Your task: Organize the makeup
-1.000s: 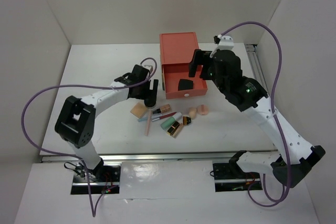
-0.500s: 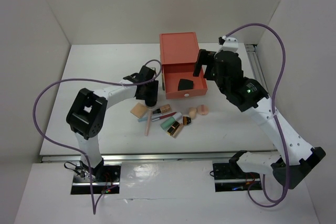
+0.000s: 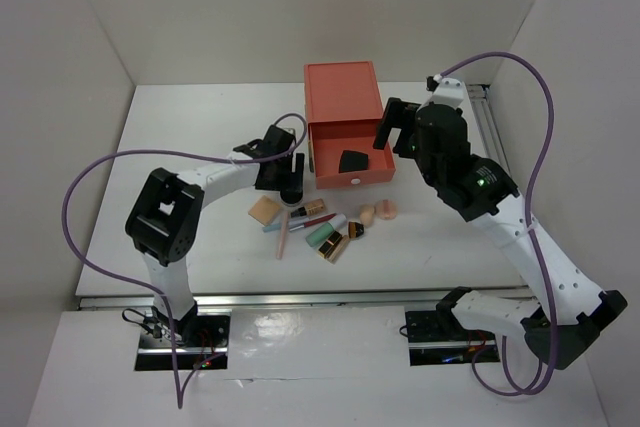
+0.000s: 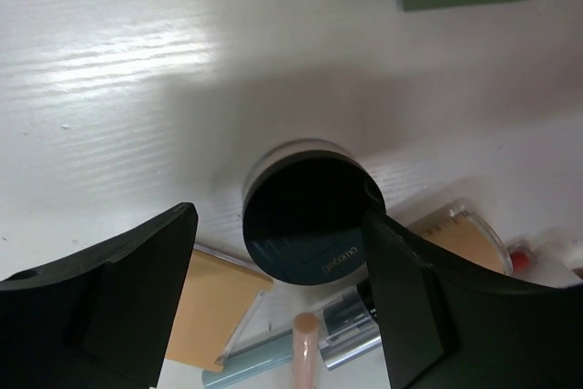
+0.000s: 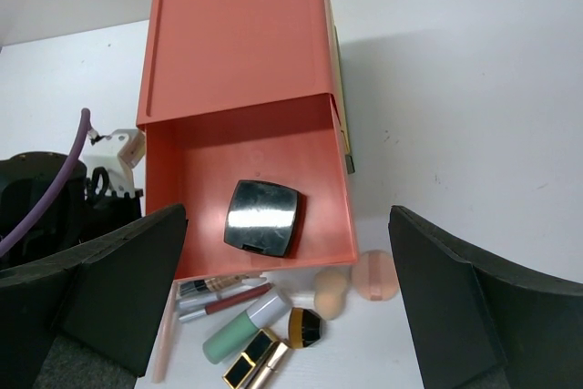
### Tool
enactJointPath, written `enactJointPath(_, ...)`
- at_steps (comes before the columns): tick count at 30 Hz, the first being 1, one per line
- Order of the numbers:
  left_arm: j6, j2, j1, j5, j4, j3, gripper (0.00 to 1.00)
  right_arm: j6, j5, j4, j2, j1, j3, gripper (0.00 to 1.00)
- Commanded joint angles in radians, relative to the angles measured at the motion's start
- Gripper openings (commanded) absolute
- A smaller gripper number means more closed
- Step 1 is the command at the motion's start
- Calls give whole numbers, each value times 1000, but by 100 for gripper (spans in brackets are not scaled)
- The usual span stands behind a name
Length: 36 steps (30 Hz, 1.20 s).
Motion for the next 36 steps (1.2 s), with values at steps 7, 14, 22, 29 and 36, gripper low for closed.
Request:
enactJointPath(7,24,-73,-12,126,-3,-30,89,20,-4,9,-20,-6,-15,99)
enactJointPath(14,24,26,-43,62,-24,9,91,20,19,0,-30,-6,-34,99)
enactJointPath(22,-13,109,-43,-22,-55,28,79,38,37,0,-49,-6,-52,99)
enactJointPath(29,-16,-5,-43,-105,-111,55,65,38,37,-9,-59,-6,-52,99)
enactJointPath(36,-1,-269,-43,-249,-236,199,65,38,56,-58,-82,-6,-78,99)
